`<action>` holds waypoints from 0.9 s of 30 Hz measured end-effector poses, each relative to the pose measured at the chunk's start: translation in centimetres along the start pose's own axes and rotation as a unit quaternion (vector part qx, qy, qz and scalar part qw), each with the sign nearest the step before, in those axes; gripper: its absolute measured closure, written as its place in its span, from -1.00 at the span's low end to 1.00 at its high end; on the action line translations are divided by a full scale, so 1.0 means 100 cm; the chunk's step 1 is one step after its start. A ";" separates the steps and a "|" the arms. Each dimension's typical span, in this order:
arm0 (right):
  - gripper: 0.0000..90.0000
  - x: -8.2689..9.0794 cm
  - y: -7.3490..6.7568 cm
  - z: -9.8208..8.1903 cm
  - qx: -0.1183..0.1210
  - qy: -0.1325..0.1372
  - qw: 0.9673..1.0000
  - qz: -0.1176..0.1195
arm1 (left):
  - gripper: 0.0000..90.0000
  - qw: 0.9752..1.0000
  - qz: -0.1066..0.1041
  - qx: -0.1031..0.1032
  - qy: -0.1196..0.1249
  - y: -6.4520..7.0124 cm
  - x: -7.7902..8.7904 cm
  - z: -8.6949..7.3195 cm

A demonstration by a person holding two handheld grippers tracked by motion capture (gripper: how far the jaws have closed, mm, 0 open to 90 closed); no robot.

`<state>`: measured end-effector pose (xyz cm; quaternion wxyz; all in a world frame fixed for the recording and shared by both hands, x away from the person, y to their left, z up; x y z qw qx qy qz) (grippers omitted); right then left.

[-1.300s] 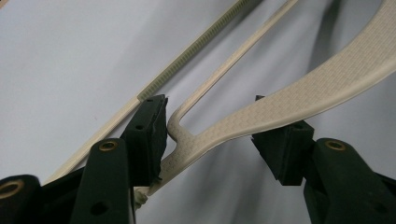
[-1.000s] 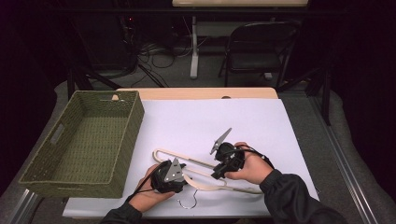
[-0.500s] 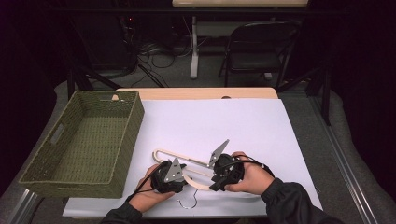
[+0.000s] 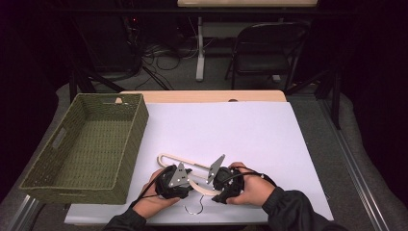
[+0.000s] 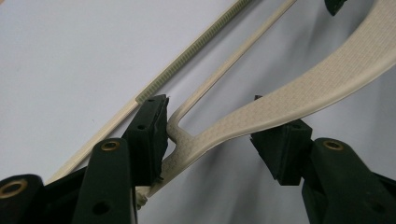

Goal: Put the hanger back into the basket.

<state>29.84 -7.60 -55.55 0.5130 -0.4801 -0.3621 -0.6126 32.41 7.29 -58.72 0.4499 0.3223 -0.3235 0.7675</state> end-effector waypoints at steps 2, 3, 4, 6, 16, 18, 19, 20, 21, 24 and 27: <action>0.44 0.000 -0.001 0.002 0.003 0.000 1.000 -0.001 | 0.04 1.000 -0.002 0.001 0.000 0.000 0.000 0.000; 0.49 0.001 -0.001 0.003 0.003 -0.002 1.000 -0.003 | 0.04 1.000 -0.001 0.002 0.001 0.000 0.000 0.000; 0.53 0.001 -0.002 0.004 0.007 -0.001 1.000 -0.003 | 0.04 1.000 -0.001 0.002 0.003 -0.001 0.000 0.001; 0.58 0.001 -0.002 0.005 0.012 -0.003 1.000 -0.005 | 0.04 1.000 -0.002 0.003 0.003 -0.001 0.000 0.001; 0.67 0.019 -0.001 0.010 0.044 0.009 0.999 -0.025 | 0.19 1.000 0.000 0.012 0.018 -0.010 0.011 0.009; 0.69 0.024 0.000 0.011 0.046 0.012 0.999 -0.027 | 0.23 1.000 -0.002 0.014 0.020 -0.012 0.014 0.013; 0.70 0.027 0.002 0.011 0.045 0.012 0.998 -0.032 | 0.27 1.000 0.003 0.010 0.017 -0.014 0.015 0.015; 0.71 0.031 0.004 0.012 0.045 0.014 0.998 -0.036 | 0.31 1.000 0.003 0.009 0.016 -0.015 0.017 0.017; 0.72 0.034 0.005 0.012 0.045 0.014 0.998 -0.039 | 0.34 1.000 0.001 0.007 0.015 -0.017 0.018 0.019; 0.76 0.042 0.011 0.012 0.046 0.018 0.997 -0.053 | 0.41 1.000 0.002 0.001 0.007 -0.021 0.022 0.024; 0.82 0.052 0.019 0.013 0.042 0.023 0.996 -0.068 | 0.49 1.000 -0.002 -0.003 0.004 -0.024 0.028 0.030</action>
Point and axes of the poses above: each handheld gripper's, and its own axes: x roughly backward along the jaws, z roughly out of its top, y roughly to its right, the point moved 6 cm from there along -x, roughly forward along the jaws, and after that the axes turned 9 degrees about -y, right-handed, at the moved point
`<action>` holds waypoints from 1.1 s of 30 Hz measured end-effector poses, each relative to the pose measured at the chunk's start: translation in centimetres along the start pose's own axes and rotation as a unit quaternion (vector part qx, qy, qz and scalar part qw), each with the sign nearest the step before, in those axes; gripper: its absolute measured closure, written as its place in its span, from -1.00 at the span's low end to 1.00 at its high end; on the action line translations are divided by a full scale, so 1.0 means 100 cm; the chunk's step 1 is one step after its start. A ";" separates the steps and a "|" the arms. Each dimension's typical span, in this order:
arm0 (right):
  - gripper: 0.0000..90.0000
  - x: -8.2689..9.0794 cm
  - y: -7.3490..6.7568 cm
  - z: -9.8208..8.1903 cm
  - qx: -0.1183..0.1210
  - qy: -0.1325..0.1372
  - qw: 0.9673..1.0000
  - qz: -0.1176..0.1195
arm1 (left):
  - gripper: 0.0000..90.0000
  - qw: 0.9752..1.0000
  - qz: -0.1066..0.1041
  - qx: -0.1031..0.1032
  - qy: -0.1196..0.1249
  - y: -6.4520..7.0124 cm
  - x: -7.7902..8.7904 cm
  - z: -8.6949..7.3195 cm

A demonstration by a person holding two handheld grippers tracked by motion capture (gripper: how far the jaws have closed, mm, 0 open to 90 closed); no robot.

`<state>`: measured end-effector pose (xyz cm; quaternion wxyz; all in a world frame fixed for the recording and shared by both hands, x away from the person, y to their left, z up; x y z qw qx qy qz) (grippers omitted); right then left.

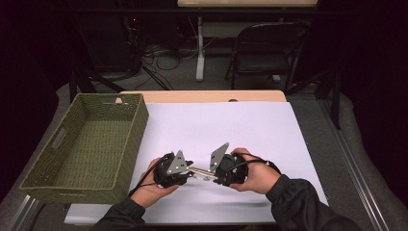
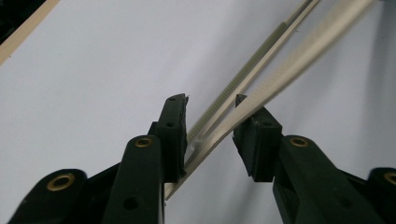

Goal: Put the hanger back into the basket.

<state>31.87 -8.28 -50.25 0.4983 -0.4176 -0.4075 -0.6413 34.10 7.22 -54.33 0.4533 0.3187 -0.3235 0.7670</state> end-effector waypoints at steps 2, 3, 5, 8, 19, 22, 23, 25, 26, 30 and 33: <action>0.91 0.008 0.008 0.000 -0.004 0.004 1.000 -0.021 | 0.57 1.000 -0.014 0.001 0.003 0.000 0.005 0.004; 0.91 0.011 0.011 0.000 -0.007 0.004 1.000 -0.028 | 0.61 1.000 -0.024 0.001 0.005 0.001 0.008 0.006; 0.91 0.018 0.017 0.000 -0.015 0.016 1.000 -0.018 | 0.64 1.000 -0.018 -0.003 0.008 0.000 0.012 0.009; 0.92 0.023 0.018 0.001 -0.005 0.016 1.000 -0.010 | 0.66 0.999 -0.034 0.002 0.006 0.002 0.015 0.010; 0.92 0.023 0.012 0.005 0.018 0.020 1.000 0.008 | 0.30 0.997 -0.072 0.005 0.001 0.000 0.015 0.002; 0.92 0.021 0.012 0.005 0.023 0.017 1.000 0.007 | 0.29 0.997 -0.076 0.008 -0.012 0.001 0.012 -0.001; 0.92 0.021 0.012 0.005 0.024 0.015 1.000 0.006 | 0.29 0.997 -0.077 0.010 -0.014 0.001 0.012 -0.002; 0.92 0.020 0.012 0.005 0.025 0.016 1.000 0.007 | 0.26 0.996 -0.082 0.015 -0.019 0.001 0.009 -0.003; 0.92 0.020 0.012 0.005 0.025 0.016 1.000 0.007 | 0.30 0.996 -0.088 0.015 -0.022 0.002 0.008 -0.004; 0.92 0.019 0.012 0.005 0.027 0.014 1.000 0.005 | 0.32 0.995 -0.095 0.013 -0.020 0.003 0.002 -0.008; 0.92 0.018 0.012 0.004 0.028 0.014 0.999 0.006 | 0.39 0.995 -0.100 0.005 -0.019 0.003 0.003 -0.009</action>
Point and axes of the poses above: each handheld gripper's, and its own axes: x roughly backward along the jaws, z roughly out of its top, y roughly to its right, the point moved 6 cm from there along -x, roughly forward along the jaws, and after that the axes turned 9 degrees about -y, right-handed, at the moved point
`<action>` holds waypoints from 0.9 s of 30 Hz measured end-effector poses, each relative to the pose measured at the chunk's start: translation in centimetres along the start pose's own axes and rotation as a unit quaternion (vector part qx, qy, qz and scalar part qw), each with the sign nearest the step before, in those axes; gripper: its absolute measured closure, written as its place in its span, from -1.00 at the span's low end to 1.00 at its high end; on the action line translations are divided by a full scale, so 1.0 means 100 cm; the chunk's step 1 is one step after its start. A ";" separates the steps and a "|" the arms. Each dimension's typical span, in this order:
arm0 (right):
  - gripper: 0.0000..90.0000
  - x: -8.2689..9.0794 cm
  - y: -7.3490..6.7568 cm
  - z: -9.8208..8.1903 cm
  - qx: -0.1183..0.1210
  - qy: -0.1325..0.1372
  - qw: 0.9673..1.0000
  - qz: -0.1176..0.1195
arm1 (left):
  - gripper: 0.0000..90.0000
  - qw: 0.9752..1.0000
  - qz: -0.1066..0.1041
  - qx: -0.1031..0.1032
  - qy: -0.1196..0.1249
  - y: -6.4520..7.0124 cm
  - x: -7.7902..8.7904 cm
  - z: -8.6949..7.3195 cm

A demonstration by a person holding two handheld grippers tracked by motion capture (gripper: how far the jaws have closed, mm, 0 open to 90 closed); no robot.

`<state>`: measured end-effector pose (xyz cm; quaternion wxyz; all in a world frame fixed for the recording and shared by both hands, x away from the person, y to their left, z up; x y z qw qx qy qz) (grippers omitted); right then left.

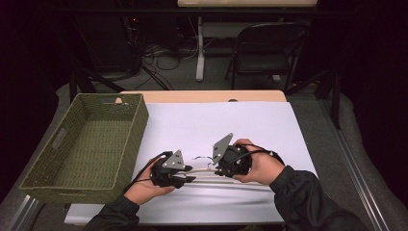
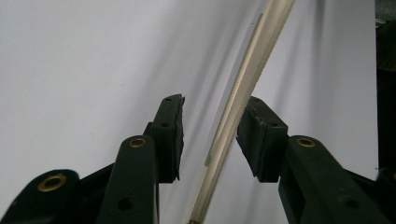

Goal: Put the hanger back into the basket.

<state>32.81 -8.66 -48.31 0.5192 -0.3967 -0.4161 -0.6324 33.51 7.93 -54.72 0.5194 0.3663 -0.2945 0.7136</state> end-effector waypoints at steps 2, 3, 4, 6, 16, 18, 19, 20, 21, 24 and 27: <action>0.92 0.000 0.000 0.000 0.001 -0.001 1.000 0.002 | 0.41 1.000 -0.003 -0.003 -0.002 0.000 0.000 0.000; 0.92 -0.001 -0.001 0.000 0.001 -0.001 1.000 0.004 | 0.39 1.000 -0.003 0.000 -0.004 0.000 0.000 0.000; 0.92 -0.001 -0.001 0.000 -0.001 -0.001 1.000 0.005 | 0.35 1.000 -0.002 0.004 -0.008 -0.001 0.000 -0.001; 0.92 -0.001 0.000 -0.001 0.000 -0.003 1.000 0.005 | 0.29 1.000 -0.001 0.009 -0.014 -0.003 0.001 -0.003; 0.91 -0.003 0.000 -0.003 -0.001 -0.005 1.000 0.006 | 0.53 0.999 -0.007 -0.009 -0.030 -0.002 -0.002 -0.006; 0.91 -0.004 0.001 -0.003 0.001 -0.004 1.000 0.005 | 0.58 0.999 -0.010 -0.012 -0.031 -0.002 -0.003 -0.006; 0.91 -0.004 0.001 -0.003 0.000 -0.004 1.000 0.005 | 0.60 0.999 -0.011 -0.013 -0.033 -0.001 -0.003 -0.006; 0.91 -0.005 0.001 -0.003 -0.001 -0.004 1.000 0.005 | 0.62 0.999 -0.013 -0.014 -0.036 -0.001 -0.003 -0.007; 0.90 -0.005 0.001 -0.003 -0.001 -0.003 1.000 0.005 | 0.65 0.999 -0.014 -0.017 -0.038 -0.001 -0.003 -0.007; 0.90 -0.005 0.002 -0.003 -0.002 -0.004 1.000 0.006 | 0.75 0.999 -0.021 -0.020 -0.043 0.000 -0.004 -0.007; 0.89 -0.006 0.003 -0.003 -0.004 -0.002 1.000 0.005 | 0.86 0.998 -0.024 -0.027 -0.047 0.002 -0.004 -0.007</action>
Point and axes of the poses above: each handheld gripper's, and its own axes: x roughly backward along the jaws, z roughly out of its top, y roughly to its right, the point moved 6 cm from there along -x, roughly forward along the jaws, and after that the axes turned 9 degrees about -y, right-handed, at the moved point
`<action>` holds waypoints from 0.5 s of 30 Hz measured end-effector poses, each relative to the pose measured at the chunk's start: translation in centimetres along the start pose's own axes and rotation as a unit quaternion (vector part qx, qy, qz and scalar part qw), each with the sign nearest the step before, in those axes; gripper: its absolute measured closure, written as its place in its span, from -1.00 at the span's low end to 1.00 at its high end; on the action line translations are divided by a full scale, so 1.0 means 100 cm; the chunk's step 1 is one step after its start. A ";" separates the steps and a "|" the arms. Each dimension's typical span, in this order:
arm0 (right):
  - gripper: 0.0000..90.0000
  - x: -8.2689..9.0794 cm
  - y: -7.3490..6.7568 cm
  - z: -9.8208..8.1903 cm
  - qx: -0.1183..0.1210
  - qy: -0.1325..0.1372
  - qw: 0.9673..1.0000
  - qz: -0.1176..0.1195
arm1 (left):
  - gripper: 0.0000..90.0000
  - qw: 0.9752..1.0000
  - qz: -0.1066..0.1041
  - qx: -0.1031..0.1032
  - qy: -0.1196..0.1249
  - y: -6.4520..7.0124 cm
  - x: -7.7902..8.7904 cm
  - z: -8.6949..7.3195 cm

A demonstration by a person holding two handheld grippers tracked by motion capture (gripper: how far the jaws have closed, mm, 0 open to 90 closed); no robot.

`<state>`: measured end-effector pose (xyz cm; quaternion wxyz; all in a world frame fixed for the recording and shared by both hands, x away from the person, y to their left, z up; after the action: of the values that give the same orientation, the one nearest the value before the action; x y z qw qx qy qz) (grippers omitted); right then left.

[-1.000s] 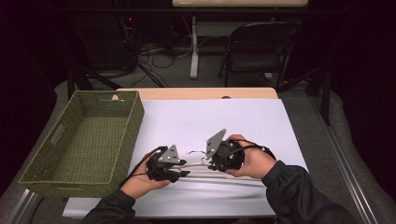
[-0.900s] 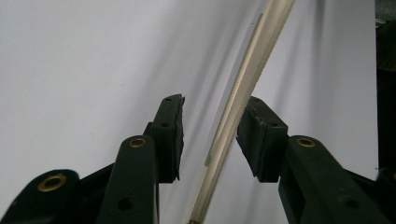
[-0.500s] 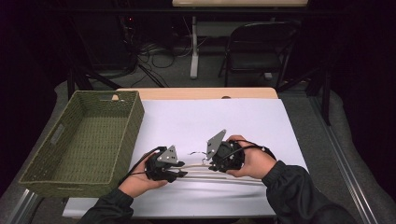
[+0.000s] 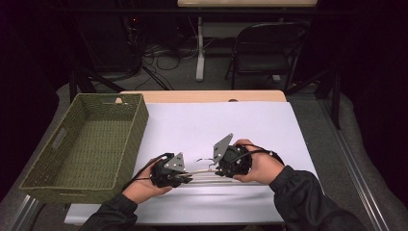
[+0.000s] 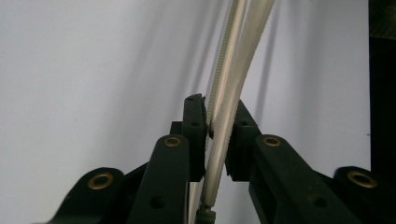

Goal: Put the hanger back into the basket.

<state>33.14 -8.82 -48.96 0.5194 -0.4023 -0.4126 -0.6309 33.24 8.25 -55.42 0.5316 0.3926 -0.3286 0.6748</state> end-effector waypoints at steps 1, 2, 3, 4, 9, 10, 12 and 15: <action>0.88 0.000 0.001 0.000 0.001 0.000 1.000 0.000 | 0.88 1.000 0.000 -0.001 -0.001 0.000 0.000 0.000; 0.88 0.000 0.000 0.000 -0.003 -0.001 1.000 0.001 | 0.88 1.000 0.001 -0.002 -0.002 0.000 0.000 0.000; 0.88 -0.001 0.001 0.000 -0.001 -0.001 1.000 0.001 | 0.88 1.000 0.000 -0.001 -0.002 0.000 0.000 0.000; 0.88 -0.001 0.001 -0.001 -0.002 -0.002 1.000 0.001 | 0.89 1.000 0.000 -0.001 -0.002 0.000 0.000 0.000; 0.86 -0.001 0.001 -0.001 -0.011 0.000 1.000 0.005 | 0.90 1.000 0.002 -0.008 -0.003 0.002 0.000 0.000; 0.85 -0.001 0.001 -0.001 -0.012 0.001 1.000 0.006 | 0.91 1.000 0.006 -0.010 0.000 0.002 0.000 0.000; 0.83 -0.001 0.001 -0.001 -0.011 0.003 1.000 0.009 | 0.91 1.000 0.007 -0.013 0.001 0.002 0.000 -0.001; 0.73 0.000 0.001 -0.002 -0.019 0.003 1.000 0.004 | 0.93 1.000 0.004 -0.017 0.002 0.004 0.000 0.000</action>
<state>33.25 -9.02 -49.06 0.5159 -0.4116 -0.3973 -0.6376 32.83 8.13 -55.44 0.5361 0.3804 -0.3405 0.6723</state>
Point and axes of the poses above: each handheld gripper's, and its own axes: x roughly backward along the jaws, z roughly out of its top, y roughly to its right, the point moved 6 cm from there along -x, roughly forward along the jaws, and after that the axes turned 9 degrees about -y, right-handed, at the moved point
